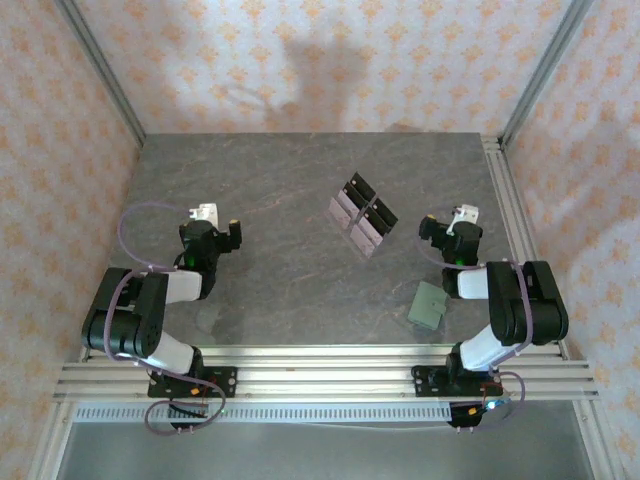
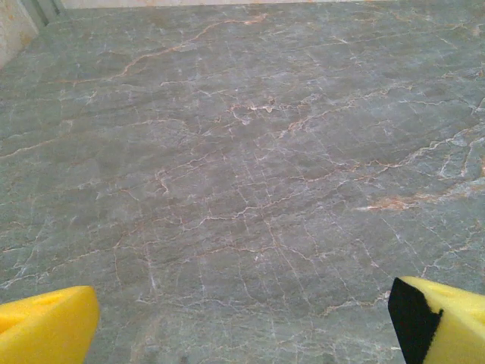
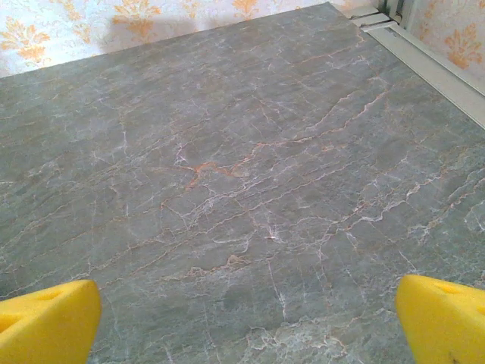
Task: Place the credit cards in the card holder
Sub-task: Pick up the card holder from the bottom-right of the table.
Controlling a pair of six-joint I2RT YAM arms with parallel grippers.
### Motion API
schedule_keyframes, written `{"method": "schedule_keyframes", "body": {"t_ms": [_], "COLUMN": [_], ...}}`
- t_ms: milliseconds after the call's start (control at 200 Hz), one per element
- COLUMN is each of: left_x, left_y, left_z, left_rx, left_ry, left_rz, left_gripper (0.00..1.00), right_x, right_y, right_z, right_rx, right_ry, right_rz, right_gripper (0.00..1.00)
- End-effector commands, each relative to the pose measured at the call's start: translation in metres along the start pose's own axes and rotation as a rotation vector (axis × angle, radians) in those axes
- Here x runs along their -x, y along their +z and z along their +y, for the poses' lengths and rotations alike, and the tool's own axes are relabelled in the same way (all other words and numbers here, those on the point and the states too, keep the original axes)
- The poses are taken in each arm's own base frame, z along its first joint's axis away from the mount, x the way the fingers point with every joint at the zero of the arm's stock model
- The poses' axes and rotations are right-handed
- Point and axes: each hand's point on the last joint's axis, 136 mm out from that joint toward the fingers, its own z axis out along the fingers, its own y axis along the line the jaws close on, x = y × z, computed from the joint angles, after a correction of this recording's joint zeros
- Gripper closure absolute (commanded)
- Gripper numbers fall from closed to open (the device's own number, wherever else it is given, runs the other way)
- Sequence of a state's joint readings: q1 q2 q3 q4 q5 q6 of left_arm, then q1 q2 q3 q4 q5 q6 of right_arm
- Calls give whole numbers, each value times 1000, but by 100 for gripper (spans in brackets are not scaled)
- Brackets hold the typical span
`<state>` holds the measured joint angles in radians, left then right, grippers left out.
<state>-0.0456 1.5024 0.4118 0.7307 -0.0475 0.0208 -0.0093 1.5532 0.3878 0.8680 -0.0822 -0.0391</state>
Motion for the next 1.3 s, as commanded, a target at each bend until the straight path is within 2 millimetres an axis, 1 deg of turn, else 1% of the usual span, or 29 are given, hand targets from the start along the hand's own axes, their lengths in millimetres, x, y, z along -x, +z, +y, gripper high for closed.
{"method": "schedule_keyframes", "body": {"t_ms": [0, 455, 555, 626, 946, 981, 1061, 1156, 1196, 1236, 1251, 1271, 1296], "left_x": [11, 11, 11, 11, 12, 12, 12, 15, 17, 28, 29, 33, 38], "left_y": [0, 0, 0, 0, 1, 1, 2, 2, 2, 2, 2, 3, 3], "left_z": [-2, -1, -1, -1, 1, 1, 3, 4, 6, 9, 9, 9, 9], "left_rx": [-8, -8, -7, -7, -2, -1, 4, 13, 28, 44, 47, 51, 53], "left_ry": [3, 0, 0, 0, -8, -9, -11, -12, -16, -21, -16, -11, -7], "left_rz": [-34, -30, -31, -30, -26, -28, -25, -13, -4, 14, 36, 54, 72], "left_gripper": [0, 0, 0, 0, 0, 0, 0, 0, 0, 0, 0, 0, 0], "right_x": [7, 8, 8, 6, 7, 11, 23, 45, 58, 71, 77, 79, 91], "right_y": [0, 1, -1, 0, 0, -2, -13, -27, -34, -43, -46, -48, -56], "right_z": [0, -3, -1, 4, 0, -5, -16, -19, -20, -23, -23, -23, -21], "right_rx": [-6, -30, -23, 5, -9, -34, -100, -134, -143, -158, -160, -161, -149], "right_ry": [-1, -1, -2, -14, 1, 18, 40, 52, 81, 138, 158, 184, 233], "right_rz": [-26, -24, -31, -23, -26, -44, -68, -79, -98, -124, -133, -127, -150], "right_gripper": [1, 1, 1, 1, 1, 1, 1, 1, 1, 1, 1, 1, 1]}}
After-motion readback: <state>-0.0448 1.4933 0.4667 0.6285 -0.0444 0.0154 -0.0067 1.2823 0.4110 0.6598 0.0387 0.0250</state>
